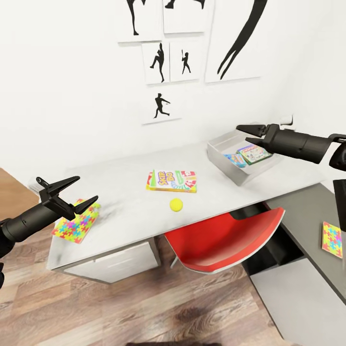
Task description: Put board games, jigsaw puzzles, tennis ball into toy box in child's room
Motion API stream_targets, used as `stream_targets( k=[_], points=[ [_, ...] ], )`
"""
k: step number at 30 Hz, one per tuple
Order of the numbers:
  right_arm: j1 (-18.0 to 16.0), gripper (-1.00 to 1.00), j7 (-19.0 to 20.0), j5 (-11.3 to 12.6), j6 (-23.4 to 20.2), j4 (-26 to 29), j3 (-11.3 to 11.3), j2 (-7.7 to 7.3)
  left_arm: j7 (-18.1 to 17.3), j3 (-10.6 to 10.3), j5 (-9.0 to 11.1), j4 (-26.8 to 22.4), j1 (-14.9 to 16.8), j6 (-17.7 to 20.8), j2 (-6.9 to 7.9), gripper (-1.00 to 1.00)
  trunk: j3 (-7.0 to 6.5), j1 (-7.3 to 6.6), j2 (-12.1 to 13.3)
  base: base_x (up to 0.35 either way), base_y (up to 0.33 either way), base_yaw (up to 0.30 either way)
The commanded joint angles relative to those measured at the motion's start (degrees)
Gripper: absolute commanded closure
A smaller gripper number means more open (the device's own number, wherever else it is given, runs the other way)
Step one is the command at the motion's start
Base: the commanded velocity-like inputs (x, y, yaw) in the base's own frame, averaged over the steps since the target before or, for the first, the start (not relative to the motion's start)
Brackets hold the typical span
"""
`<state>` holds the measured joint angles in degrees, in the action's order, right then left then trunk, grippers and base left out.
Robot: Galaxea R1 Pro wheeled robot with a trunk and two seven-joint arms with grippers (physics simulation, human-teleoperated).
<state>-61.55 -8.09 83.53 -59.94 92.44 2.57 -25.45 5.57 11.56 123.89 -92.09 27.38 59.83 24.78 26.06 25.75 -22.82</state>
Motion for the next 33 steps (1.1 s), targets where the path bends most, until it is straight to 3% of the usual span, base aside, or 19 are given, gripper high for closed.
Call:
stream_targets(
  k=[1, 9, 21, 33],
  points=[
    [-0.05, -1.0, -0.62, 0.58, -0.06, 0.03, 0.08, -0.04, 0.58, 0.04, 0.56, -0.02, 0.05, 0.17, 0.0, -1.0, -0.01, 0.04, -0.1, 0.0, 0.0, 0.0],
    [0.34, -1.0, -0.69, 0.58, -0.06, 0.02, 0.62, -0.04, 0.58, 0.04, 0.56, -0.02, -0.03, 0.17, -0.01, -1.0, -0.74, 0.04, -0.1, 0.0, 0.0, 0.0],
    [4.06, -1.0, -2.93, 0.5, -0.06, 0.02, 2.15, 0.43, 0.66, 0.03, 0.55, -0.02, -0.12, 0.17, -0.08, -1.0, -1.85, 0.04, -0.1, 0.0, 0.0, 0.0],
    [4.61, -1.0, -3.85, 0.5, -0.06, 0.02, 3.44, 0.7, 0.69, 0.01, 0.48, -0.02, -0.13, 0.17, -0.03, -1.0, -2.96, 0.04, -0.1, -0.019, 0.029, 0.0]
  ],
)
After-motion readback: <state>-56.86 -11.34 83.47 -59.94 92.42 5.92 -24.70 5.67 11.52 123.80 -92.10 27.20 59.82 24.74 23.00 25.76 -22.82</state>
